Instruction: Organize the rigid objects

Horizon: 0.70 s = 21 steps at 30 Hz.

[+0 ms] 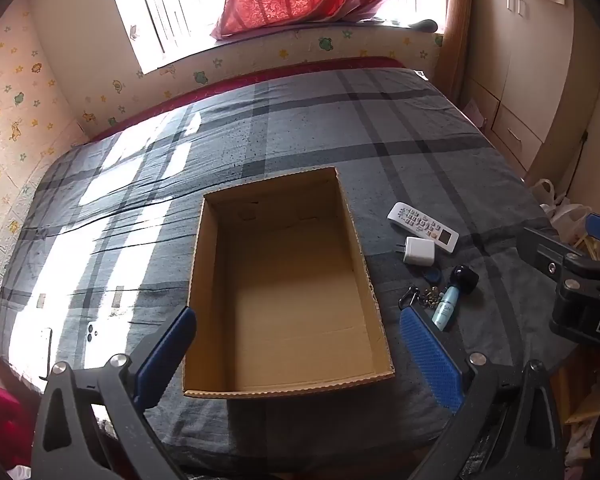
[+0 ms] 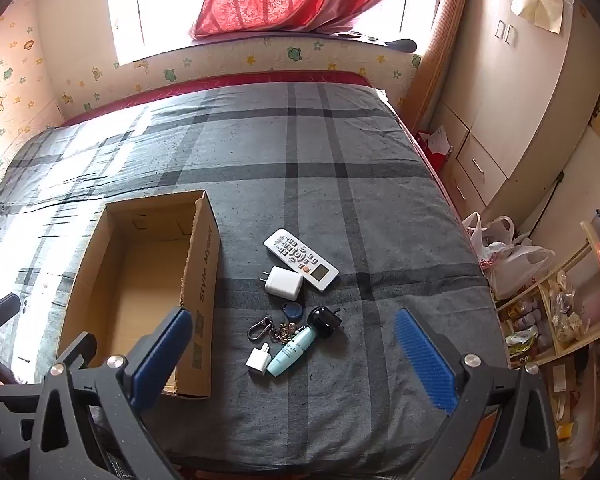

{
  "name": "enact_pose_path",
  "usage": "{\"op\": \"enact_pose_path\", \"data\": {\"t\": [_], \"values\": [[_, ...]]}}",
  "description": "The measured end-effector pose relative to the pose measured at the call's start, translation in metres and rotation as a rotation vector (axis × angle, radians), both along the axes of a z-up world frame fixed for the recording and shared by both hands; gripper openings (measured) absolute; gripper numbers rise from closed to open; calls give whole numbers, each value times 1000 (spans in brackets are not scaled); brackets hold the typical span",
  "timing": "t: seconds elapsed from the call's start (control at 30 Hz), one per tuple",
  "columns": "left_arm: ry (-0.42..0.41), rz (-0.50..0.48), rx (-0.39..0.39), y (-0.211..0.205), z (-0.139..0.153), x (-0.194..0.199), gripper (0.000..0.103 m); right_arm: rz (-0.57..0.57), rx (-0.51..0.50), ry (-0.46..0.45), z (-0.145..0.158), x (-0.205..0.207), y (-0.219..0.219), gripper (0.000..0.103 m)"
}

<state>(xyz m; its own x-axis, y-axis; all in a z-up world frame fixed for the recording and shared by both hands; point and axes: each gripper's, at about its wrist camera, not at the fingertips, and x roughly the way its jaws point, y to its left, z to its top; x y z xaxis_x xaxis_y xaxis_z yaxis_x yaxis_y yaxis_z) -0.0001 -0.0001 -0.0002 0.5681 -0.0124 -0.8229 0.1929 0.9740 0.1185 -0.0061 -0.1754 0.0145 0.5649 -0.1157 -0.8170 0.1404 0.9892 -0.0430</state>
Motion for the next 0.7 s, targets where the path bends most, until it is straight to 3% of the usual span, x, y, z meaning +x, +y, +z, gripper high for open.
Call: {"op": "enact_pose_path", "data": {"t": [0.7], "values": [[-3, 4, 7, -1, 2, 2, 103, -5, 6, -4, 2, -2, 3, 103]]}}
